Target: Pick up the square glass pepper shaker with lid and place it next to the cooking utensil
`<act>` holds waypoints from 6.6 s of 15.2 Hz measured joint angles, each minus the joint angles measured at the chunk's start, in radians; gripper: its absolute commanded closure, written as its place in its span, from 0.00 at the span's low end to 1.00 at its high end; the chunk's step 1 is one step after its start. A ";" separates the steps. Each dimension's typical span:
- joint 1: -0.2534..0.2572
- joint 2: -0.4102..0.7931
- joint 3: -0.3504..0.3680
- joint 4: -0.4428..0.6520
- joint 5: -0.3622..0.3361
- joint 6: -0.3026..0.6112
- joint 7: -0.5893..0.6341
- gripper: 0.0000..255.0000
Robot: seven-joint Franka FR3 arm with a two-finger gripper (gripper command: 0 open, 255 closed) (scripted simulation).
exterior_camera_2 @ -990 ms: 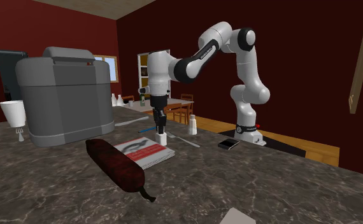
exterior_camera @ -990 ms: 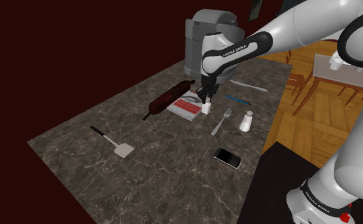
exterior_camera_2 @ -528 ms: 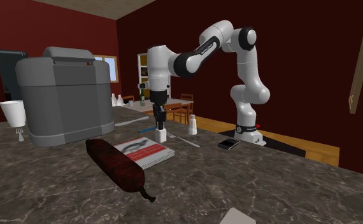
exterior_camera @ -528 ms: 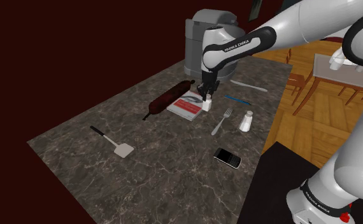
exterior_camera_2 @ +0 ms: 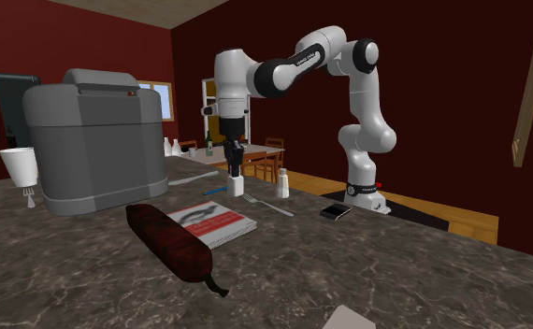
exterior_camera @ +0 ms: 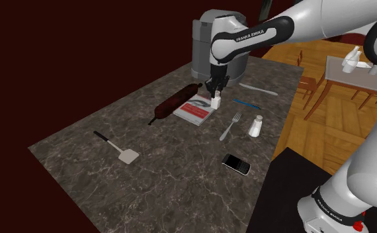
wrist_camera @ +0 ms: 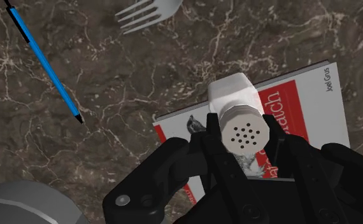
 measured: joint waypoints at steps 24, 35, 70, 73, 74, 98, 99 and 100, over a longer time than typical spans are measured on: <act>0.056 -0.019 0.043 0.235 0.000 -0.258 0.086 1.00; 0.205 0.131 0.133 0.436 -0.030 -0.320 0.322 1.00; 0.412 0.471 0.183 0.666 -0.101 -0.224 0.574 1.00; 0.409 0.475 0.182 0.634 -0.103 -0.188 0.575 1.00; 0.408 0.473 0.182 0.617 -0.103 -0.173 0.576 1.00; 0.416 0.475 0.184 0.701 -0.101 -0.254 0.573 0.00; 0.416 0.476 0.184 0.702 -0.101 -0.255 0.573 0.00; 0.416 0.476 0.184 0.703 -0.101 -0.256 0.573 0.00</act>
